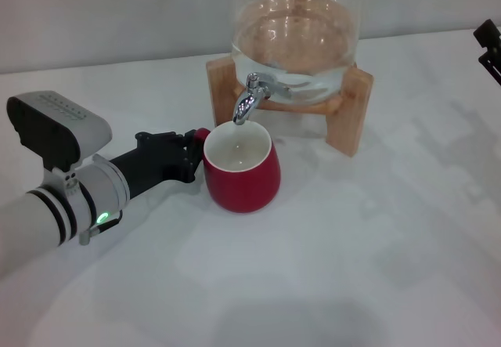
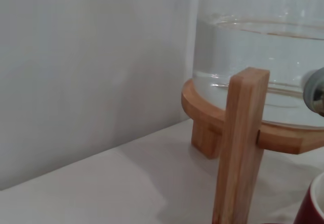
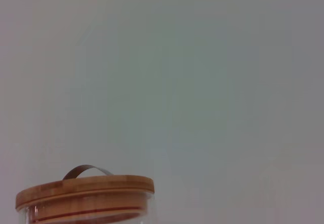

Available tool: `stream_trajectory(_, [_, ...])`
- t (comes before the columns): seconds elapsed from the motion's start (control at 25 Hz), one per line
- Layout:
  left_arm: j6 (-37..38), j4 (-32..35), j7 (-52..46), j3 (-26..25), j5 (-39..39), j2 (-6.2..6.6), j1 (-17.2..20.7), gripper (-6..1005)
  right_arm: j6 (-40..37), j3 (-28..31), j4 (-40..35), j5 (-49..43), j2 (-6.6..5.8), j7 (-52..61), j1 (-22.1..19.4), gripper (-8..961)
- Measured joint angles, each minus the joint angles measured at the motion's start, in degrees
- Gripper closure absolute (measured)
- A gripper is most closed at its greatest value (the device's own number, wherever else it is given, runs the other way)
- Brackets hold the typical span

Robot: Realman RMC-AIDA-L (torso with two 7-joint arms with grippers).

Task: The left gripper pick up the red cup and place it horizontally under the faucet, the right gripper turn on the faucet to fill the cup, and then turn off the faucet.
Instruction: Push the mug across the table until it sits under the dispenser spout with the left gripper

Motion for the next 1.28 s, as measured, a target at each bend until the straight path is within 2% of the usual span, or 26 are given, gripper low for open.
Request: stream_trajectory(1.28, [-0.7,-0.5,1.6,-1.7,-0.3,0.17,0.1,841,-0.8,0.1,0.0,0.4,-0.17,0.0,-0.2,98])
